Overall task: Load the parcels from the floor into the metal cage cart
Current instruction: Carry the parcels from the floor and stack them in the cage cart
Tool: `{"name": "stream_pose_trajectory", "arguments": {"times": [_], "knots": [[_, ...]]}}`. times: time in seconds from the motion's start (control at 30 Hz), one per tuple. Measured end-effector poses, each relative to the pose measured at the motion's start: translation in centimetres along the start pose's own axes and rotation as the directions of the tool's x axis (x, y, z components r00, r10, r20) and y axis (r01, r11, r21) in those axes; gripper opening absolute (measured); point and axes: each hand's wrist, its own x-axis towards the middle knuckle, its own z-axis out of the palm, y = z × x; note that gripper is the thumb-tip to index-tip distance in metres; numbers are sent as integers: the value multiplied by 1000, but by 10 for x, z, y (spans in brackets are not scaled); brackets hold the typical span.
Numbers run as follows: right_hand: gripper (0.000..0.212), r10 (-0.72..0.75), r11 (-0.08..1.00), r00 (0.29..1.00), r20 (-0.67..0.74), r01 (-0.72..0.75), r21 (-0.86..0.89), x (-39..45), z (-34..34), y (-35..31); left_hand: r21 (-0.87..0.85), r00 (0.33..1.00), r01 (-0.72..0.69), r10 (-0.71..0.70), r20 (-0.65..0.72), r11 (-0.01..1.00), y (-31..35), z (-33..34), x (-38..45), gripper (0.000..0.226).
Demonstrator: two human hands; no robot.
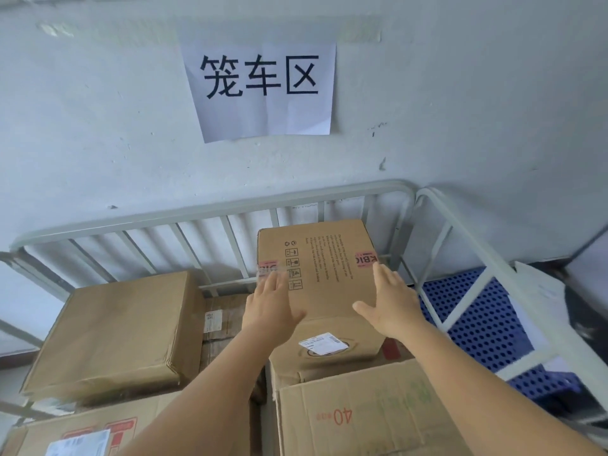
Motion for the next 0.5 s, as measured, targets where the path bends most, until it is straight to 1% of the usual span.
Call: {"name": "stream_pose_trajectory", "arguments": {"times": [0.13, 0.27, 0.4, 0.5], "knots": [[92, 35, 998, 999, -19, -36, -51, -55, -16, 0, 38, 987, -148, 146, 61, 988, 22, -8, -32, 81], [89, 139, 987, 989, -57, -143, -73, -124, -29, 2, 40, 951, -298, 293, 102, 954, 43, -14, -74, 80], [82, 259, 961, 956, -135, -269, -61, -200, -31, 10, 58, 875, -476, 465, 137, 878, 61, -18, -122, 75], [85, 366, 928, 921, -132, -372, -26, -261, -30, 10, 57, 811, -578, 564, 156, 814, 69, -16, -156, 75]]}}
